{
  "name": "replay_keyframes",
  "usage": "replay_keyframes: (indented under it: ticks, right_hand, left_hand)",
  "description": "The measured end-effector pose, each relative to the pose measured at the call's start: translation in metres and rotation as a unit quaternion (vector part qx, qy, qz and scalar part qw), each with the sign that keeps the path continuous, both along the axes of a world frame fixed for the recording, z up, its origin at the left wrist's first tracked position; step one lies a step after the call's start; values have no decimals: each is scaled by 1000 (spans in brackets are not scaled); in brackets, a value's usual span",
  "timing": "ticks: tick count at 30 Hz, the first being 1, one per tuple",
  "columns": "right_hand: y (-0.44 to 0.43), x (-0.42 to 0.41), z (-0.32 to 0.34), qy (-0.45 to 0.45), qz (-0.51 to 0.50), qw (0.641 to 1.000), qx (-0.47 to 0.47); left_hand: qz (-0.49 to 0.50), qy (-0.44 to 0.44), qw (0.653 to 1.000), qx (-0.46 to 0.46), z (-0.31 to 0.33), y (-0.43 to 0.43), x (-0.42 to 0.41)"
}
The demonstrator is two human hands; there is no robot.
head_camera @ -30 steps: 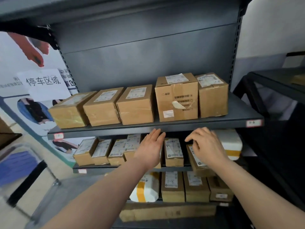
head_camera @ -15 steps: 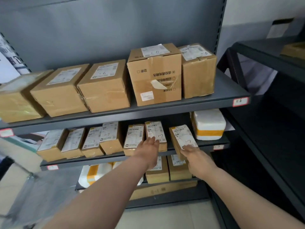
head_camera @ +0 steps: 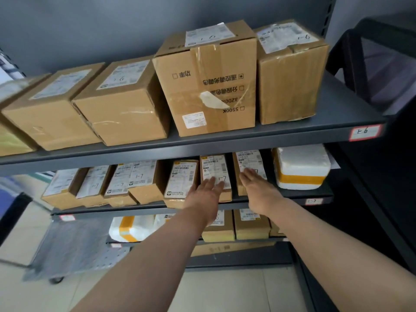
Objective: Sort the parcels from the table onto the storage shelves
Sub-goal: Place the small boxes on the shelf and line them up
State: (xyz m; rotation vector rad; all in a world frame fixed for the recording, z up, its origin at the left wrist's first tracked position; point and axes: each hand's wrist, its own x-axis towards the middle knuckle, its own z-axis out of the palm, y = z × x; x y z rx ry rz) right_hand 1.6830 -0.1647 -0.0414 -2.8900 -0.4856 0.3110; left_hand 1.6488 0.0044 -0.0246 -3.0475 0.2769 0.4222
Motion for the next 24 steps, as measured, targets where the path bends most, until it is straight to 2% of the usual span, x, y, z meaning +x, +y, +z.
replay_keyframes:
  ticks: [3, 6, 10, 14, 24]
  right_hand:
    - [0, -1, -2, 1, -9, 1000, 2]
    - [3, -11, -4, -32, -9, 999, 25]
    - [27, -25, -4, -89, 68, 991, 69]
    - [59, -33, -10, -78, 110, 989, 65]
    - [77, -28, -18, -47, 69, 996, 26]
  left_hand:
    - [-2, 6, 1000, 2, -2, 2, 2]
    - [13, -18, 999, -39, -3, 11, 2]
    - [84, -79, 993, -38, -4, 50, -12]
    - [80, -43, 996, -10, -9, 88, -35]
    - [90, -38, 994, -45, -20, 87, -10]
